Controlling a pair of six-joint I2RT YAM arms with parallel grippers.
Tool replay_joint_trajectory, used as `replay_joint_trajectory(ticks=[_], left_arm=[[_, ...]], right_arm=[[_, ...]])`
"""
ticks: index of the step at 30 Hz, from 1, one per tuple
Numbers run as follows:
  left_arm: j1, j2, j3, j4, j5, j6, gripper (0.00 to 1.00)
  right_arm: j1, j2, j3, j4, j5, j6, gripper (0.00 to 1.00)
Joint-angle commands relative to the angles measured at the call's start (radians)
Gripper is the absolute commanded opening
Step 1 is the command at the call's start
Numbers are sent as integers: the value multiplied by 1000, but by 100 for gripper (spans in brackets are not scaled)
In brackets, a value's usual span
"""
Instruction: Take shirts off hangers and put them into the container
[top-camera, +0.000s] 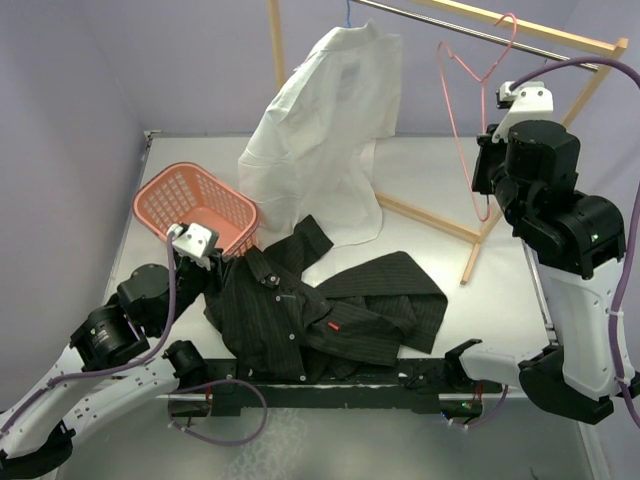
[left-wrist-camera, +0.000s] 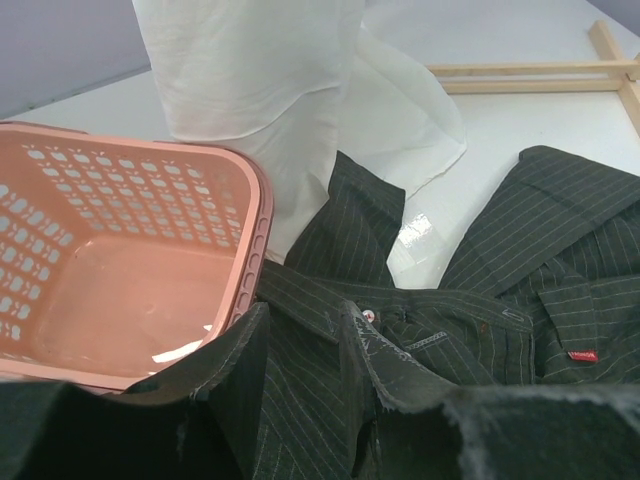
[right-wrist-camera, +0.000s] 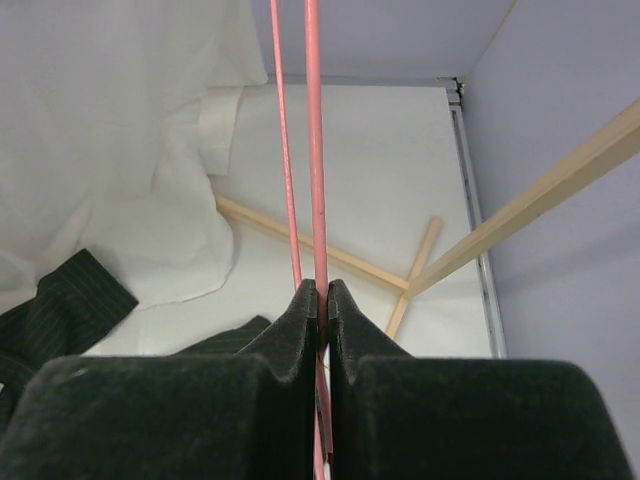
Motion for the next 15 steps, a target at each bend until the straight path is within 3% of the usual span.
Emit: replay_joint_trajectory(ticks=[1,15], left_arm=[[5,-14,3,34,10,-12,37],[6,-20,1,34,22,-14,37]], right_arm=[[-7,18,63,4,86,-35,0],[-30,62,84,52,151,-49,0]])
